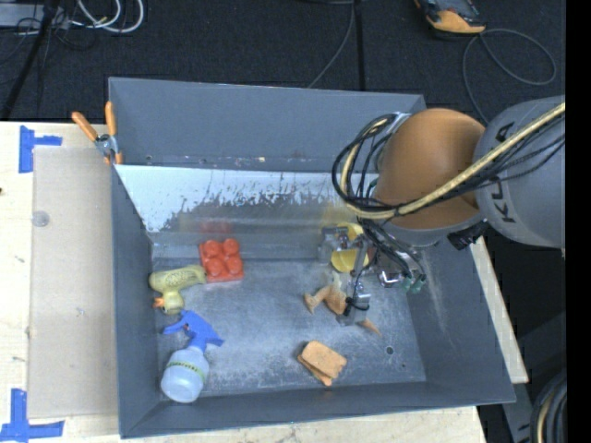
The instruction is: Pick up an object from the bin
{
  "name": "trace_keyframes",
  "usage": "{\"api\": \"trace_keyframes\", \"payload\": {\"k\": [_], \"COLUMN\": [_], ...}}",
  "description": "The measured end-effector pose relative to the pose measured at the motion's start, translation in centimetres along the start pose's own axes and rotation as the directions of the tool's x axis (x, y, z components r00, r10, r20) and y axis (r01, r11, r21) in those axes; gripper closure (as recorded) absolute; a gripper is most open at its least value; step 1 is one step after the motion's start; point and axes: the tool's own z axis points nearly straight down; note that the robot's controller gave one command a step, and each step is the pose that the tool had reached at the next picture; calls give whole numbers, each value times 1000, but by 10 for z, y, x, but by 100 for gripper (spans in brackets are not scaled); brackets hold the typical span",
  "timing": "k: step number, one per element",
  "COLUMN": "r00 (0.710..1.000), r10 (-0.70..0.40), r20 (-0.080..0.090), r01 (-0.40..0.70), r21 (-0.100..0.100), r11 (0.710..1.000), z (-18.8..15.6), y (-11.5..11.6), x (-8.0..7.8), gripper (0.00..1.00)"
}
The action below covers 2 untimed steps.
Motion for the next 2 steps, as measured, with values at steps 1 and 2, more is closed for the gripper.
{"api": "trace_keyframes", "payload": {"k": [1,2], "r00": [971,993], "r10": [-241,-119], "r20": [-4,1], "r01": [241,119], "r21": [-2,-1], "r11": [971,993], "z": [53,83], "y": [-23,-24], "x": [1,-26], "gripper": [0,100]}}
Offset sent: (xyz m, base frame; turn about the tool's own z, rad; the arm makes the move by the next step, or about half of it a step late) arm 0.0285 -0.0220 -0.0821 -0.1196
